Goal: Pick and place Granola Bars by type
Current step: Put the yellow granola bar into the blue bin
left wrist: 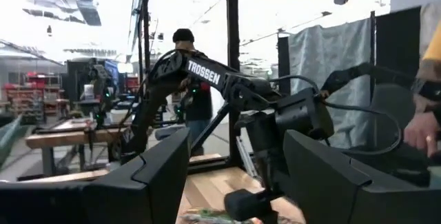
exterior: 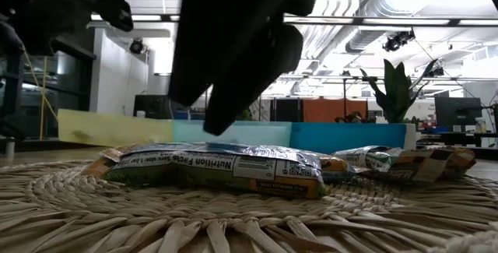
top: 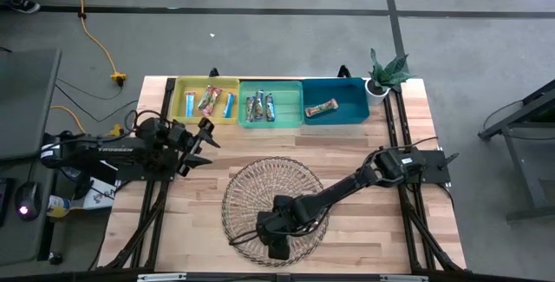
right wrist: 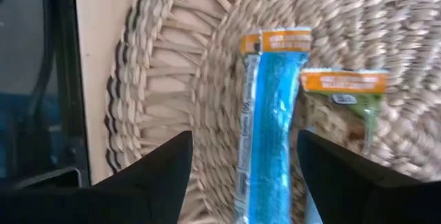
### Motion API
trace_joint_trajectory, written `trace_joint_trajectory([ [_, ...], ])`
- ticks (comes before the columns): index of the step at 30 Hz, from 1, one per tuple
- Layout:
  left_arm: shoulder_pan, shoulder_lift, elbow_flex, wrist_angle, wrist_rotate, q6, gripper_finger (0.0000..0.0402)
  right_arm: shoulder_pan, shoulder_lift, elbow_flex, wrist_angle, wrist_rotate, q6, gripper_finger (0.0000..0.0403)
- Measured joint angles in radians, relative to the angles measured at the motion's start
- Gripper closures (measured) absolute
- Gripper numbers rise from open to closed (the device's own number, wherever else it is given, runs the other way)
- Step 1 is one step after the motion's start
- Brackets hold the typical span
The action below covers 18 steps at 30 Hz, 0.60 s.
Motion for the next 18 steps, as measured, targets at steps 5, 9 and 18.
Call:
trace_joint_trajectory([
  [5,0.0,-0.062,0.0,-0.098,0.034,0.054,0.0172,-0.005,0.002,0.0,0.002,0.0,0.028,0.0157],
  [9,0.0,-0.119,0.0,-0.19,0.091,0.094,0.0172,-0.005,0.002,0.0,-0.009,-0.004,0.035,0.0157],
  [18,0.0,-0.276,0.0,-0.38,0.063,0.166,0.0172,-0.004,0.009,0.0,-0.012,-0.002,0.051,0.0157],
])
